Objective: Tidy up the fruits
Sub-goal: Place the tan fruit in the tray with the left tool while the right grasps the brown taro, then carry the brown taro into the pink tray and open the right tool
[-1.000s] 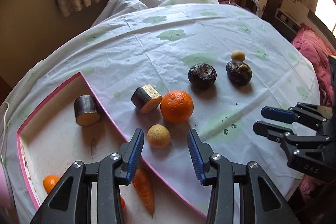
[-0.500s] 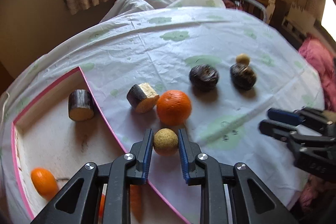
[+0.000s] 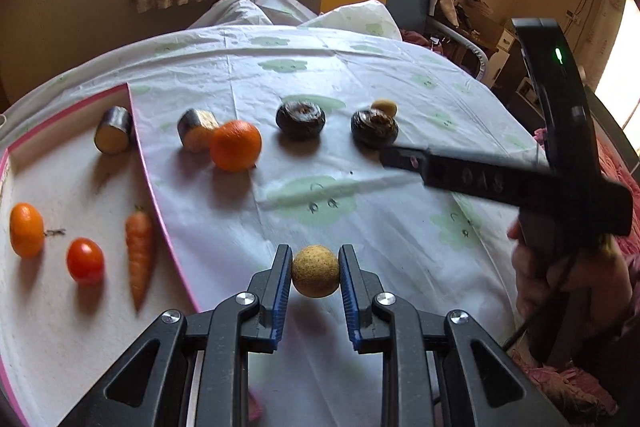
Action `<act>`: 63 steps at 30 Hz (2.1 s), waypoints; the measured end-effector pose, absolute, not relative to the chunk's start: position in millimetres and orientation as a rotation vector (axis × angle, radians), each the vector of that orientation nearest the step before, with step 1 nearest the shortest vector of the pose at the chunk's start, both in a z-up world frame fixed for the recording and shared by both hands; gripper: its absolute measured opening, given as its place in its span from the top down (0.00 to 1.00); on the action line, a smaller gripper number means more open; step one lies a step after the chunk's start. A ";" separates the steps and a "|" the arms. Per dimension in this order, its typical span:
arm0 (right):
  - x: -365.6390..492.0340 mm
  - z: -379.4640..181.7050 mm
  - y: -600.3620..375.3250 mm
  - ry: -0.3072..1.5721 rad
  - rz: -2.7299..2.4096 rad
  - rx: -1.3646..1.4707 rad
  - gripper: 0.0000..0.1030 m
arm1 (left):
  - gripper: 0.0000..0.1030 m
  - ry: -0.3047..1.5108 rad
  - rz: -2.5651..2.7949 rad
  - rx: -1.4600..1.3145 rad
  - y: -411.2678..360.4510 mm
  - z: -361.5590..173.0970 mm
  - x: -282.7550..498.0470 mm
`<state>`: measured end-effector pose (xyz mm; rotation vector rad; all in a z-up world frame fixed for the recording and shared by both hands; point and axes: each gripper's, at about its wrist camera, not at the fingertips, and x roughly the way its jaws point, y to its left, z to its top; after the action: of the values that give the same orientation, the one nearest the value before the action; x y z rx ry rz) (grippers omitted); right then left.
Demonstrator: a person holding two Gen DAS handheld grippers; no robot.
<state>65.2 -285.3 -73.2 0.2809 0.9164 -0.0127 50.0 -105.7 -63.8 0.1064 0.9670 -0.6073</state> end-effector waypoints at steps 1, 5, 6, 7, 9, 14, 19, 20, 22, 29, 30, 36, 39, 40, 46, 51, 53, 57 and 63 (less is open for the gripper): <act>69.5 -71.7 -285.7 0.907 -0.017 0.264 0.37 | 0.77 0.973 -0.604 0.099 -106.3 -66.0 49.8; 91.4 -72.4 -280.8 0.918 -0.004 0.179 0.37 | 0.77 0.980 -0.594 0.087 -106.0 -70.3 51.3; 96.5 -74.8 -279.3 0.927 -0.006 0.158 0.37 | 0.77 0.978 -0.591 0.087 -106.1 -70.5 51.3; 100.7 -76.7 -278.4 0.931 -0.008 0.141 0.37 | 0.77 0.977 -0.588 0.086 -105.5 -70.6 51.4; 109.0 -80.5 -276.6 0.941 -0.009 0.121 0.39 | 0.77 0.971 -0.584 0.082 -104.1 -70.5 51.1; 116.6 -87.0 -267.5 0.910 -0.041 0.047 0.53 | 0.77 0.929 -0.576 0.050 -93.8 -58.2 45.3; 114.6 -87.5 -269.1 0.896 -0.038 0.054 0.53 | 0.77 0.866 -0.526 -0.047 -60.5 -29.7 45.9; 114.4 -87.6 -269.0 0.894 -0.038 0.053 0.53 | 0.77 0.856 -0.499 -0.067 -49.9 -24.9 48.6; 114.9 -87.9 -266.7 0.890 -0.044 0.041 0.53 | 0.77 0.844 -0.425 -0.106 -26.5 -19.1 58.5; 114.0 -88.5 -265.3 0.885 -0.049 0.029 0.53 | 0.77 0.912 -0.206 -0.277 48.0 -28.2 106.3; 114.0 -88.4 -265.5 0.885 -0.049 0.030 0.53 | 0.77 0.910 -0.198 -0.281 51.2 -27.7 112.7; 113.4 -88.9 -265.5 0.880 -0.049 0.031 0.53 | 0.76 0.892 -0.176 -0.234 43.6 -24.9 151.5; 113.3 -89.0 -265.6 0.880 -0.048 0.033 0.53 | 0.67 0.913 -0.161 -0.209 36.2 -30.1 161.8; 113.3 -88.8 -265.6 0.879 -0.048 0.034 0.53 | 0.66 0.921 -0.136 -0.202 35.7 -31.3 160.9; 113.3 -89.1 -265.6 0.878 -0.046 0.036 0.53 | 0.66 0.927 -0.068 -0.196 43.1 -35.2 129.4; 113.2 -89.3 -265.3 0.880 -0.047 0.034 0.53 | 0.66 0.932 -0.061 -0.188 43.1 -37.9 99.8; 112.7 -88.5 -264.9 0.882 -0.049 0.030 0.53 | 0.66 0.940 -0.066 -0.177 40.5 -39.4 90.3; 104.9 -86.0 -263.5 0.891 -0.037 0.042 0.53 | 0.66 0.932 -0.082 -0.134 34.0 -40.3 74.0; 80.4 -75.2 -254.0 0.882 0.026 0.102 0.53 | 0.66 0.919 -0.074 -0.127 38.0 -36.8 64.3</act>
<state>80.4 -254.0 -75.2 0.1022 0.8825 0.0265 64.3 38.0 -36.8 -0.1267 0.9186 -0.0742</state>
